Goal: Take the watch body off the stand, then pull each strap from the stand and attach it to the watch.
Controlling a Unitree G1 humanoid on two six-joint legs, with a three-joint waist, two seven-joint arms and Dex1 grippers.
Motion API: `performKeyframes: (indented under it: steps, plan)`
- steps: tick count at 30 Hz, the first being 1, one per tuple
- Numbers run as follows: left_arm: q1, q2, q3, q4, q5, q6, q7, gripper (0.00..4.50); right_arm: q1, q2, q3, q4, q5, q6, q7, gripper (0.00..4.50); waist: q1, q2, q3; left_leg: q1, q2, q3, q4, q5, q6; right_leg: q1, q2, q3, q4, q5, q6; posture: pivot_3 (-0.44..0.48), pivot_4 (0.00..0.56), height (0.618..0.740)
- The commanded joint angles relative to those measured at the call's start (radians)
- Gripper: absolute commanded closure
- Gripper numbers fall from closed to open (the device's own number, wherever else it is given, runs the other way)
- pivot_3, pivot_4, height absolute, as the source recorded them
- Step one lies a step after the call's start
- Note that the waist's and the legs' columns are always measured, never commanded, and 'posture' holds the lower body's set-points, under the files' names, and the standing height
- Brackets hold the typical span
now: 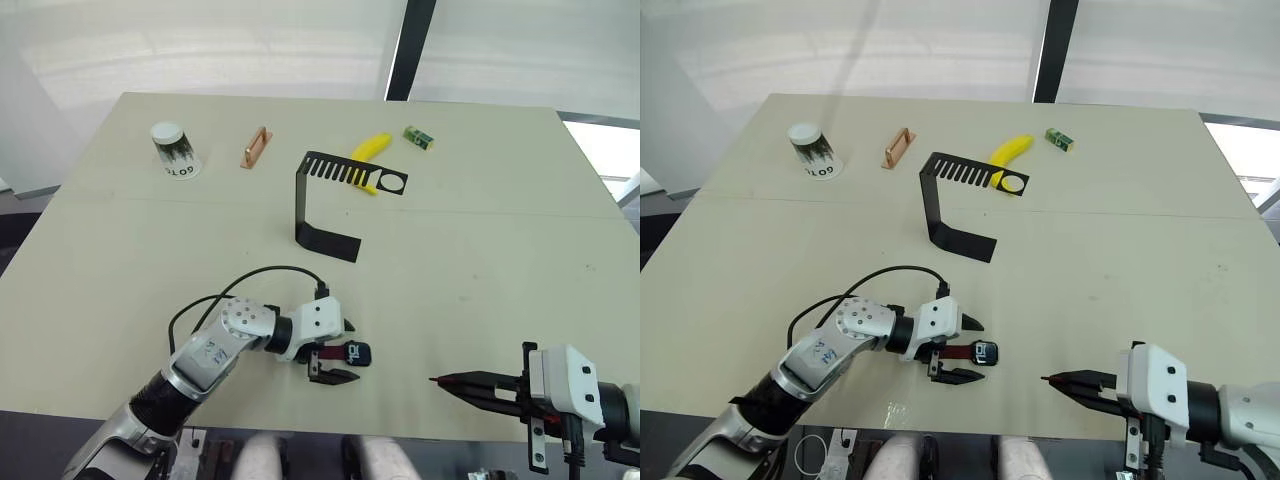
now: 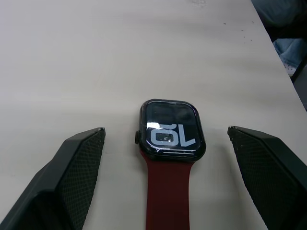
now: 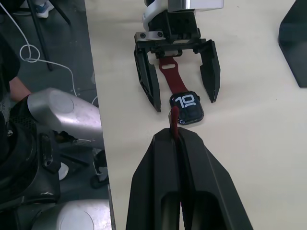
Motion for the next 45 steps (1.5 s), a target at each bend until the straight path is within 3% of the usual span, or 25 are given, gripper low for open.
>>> performKeyframes:
  steps: [1, 20, 25, 29, 33, 38, 45]
  plan:
    - [0.001, -0.02, -0.012, -0.017, 0.015, 0.002, 0.01, 1.34, -0.005, -0.004, 0.01, -0.012, 0.0, -0.009, -0.002, 4.5, 0.0, 0.0, 0.0, 0.0, 0.0, 0.0, 0.0, 0.0, 0.0, 0.0, 0.0, 0.0, 0.0, 0.0, 0.0, 0.0, 0.15, 0.74]
    - [0.005, -0.008, -0.013, -0.011, 0.065, 0.008, 0.001, 1.34, -0.019, 0.005, 0.044, 0.021, -0.036, -0.021, -0.007, 4.5, -0.001, 0.0, 0.0, 0.001, 0.0, 0.0, 0.0, 0.0, 0.0, 0.0, 0.0, 0.0, 0.001, 0.0, 0.0, 0.0, 0.15, 0.74]
    - [0.0, -0.01, -0.015, 0.003, 0.07, 0.022, 0.003, 2.89, -0.027, 0.013, 0.047, 0.03, -0.044, -0.028, -0.013, 4.5, -0.001, 0.0, 0.0, 0.001, 0.0, 0.0, 0.0, 0.0, 0.0, 0.0, 0.0, 0.0, 0.001, 0.0, 0.0, 0.0, 0.15, 0.74]
    - [-0.02, 0.003, 0.009, 0.021, 0.06, 0.025, -0.014, 2.89, -0.039, 0.009, 0.055, 0.04, -0.055, -0.043, -0.008, 4.5, -0.001, 0.0, 0.0, 0.001, 0.0, 0.0, 0.0, 0.0, 0.0, 0.001, 0.0, 0.0, 0.001, 0.0, 0.0, 0.0, 0.15, 0.74]
    - [-0.066, 0.003, 0.079, 0.051, -0.026, 0.107, -0.061, 2.89, -0.126, -0.012, 0.101, 0.052, -0.078, -0.062, -0.019, 4.5, -0.005, 0.0, 0.0, 0.002, 0.0, 0.001, 0.0, 0.0, 0.0, 0.001, 0.0, 0.0, 0.002, 0.0, 0.0, 0.0, 0.15, 0.74]
    - [-0.185, -0.041, 0.285, 0.136, -0.3, 0.468, -0.119, 2.89, -0.371, 0.012, 0.291, 0.12, -0.221, -0.139, -0.087, 4.5, -0.002, -0.001, 0.0, 0.002, 0.0, 0.0, 0.002, 0.0, 0.0, 0.0, 0.0, 0.0, 0.003, 0.0, 0.0, 0.0, 0.15, 0.74]
    - [-0.286, -0.069, 0.428, 0.23, -0.435, 0.698, -0.06, 2.89, -0.626, 0.059, 0.499, 0.255, -0.392, -0.243, -0.12, 4.5, -0.002, -0.001, 0.001, -0.001, 0.0, 0.0, 0.002, 0.0, -0.001, -0.004, -0.001, -0.001, 0.005, 0.0, 0.0, 0.0, 0.15, 0.74]
